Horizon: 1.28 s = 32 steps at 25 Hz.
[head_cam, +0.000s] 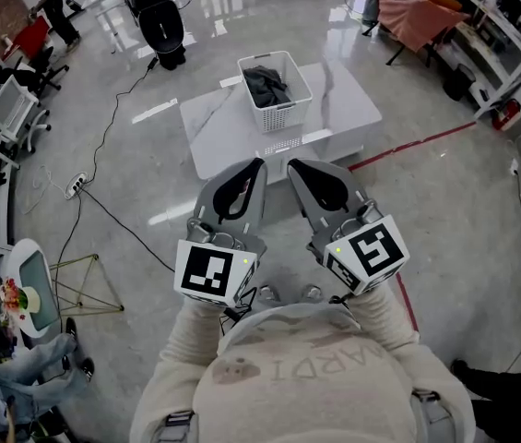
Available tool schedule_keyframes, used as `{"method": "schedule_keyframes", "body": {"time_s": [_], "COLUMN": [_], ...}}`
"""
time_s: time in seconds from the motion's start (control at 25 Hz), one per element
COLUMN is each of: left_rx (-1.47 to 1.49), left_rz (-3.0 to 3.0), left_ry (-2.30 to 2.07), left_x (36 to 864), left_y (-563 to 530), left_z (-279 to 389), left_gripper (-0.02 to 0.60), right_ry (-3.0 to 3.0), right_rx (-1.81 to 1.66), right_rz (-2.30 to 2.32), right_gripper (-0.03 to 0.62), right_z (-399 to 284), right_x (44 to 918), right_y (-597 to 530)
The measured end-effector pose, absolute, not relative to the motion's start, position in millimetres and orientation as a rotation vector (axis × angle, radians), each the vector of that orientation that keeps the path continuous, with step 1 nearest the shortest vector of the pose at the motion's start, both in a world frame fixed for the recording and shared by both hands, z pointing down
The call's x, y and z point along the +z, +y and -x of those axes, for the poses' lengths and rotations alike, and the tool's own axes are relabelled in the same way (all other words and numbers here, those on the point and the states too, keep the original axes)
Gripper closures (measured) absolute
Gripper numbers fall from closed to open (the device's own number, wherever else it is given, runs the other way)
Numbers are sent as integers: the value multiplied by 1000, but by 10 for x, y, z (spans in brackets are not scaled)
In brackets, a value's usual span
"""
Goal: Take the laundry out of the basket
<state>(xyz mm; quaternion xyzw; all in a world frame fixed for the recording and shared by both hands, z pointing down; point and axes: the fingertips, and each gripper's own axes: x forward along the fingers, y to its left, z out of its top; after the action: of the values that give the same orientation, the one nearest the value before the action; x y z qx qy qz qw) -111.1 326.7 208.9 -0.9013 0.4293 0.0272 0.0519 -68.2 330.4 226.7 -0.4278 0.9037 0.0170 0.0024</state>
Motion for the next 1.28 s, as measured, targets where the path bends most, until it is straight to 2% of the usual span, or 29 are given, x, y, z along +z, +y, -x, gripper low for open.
{"method": "schedule_keyframes", "body": {"time_s": [0.32, 0.56, 1.28], "left_rx": [88, 68, 114], "left_rz": [2740, 2736, 2587], "left_ry": [1278, 1293, 1571], "left_x": [2231, 2247, 2125], "left_y": [3166, 2943, 1707], "left_z": [1281, 1159, 17], "left_gripper": [581, 580, 581], "right_ry": [2833, 2824, 2942], "right_rx": [161, 133, 178], "right_rz": [1429, 1427, 1110], "right_gripper": [566, 566, 565], "right_z": [785, 655, -545], "right_x": [2363, 2395, 2260], "right_y": [3215, 3016, 1693]}}
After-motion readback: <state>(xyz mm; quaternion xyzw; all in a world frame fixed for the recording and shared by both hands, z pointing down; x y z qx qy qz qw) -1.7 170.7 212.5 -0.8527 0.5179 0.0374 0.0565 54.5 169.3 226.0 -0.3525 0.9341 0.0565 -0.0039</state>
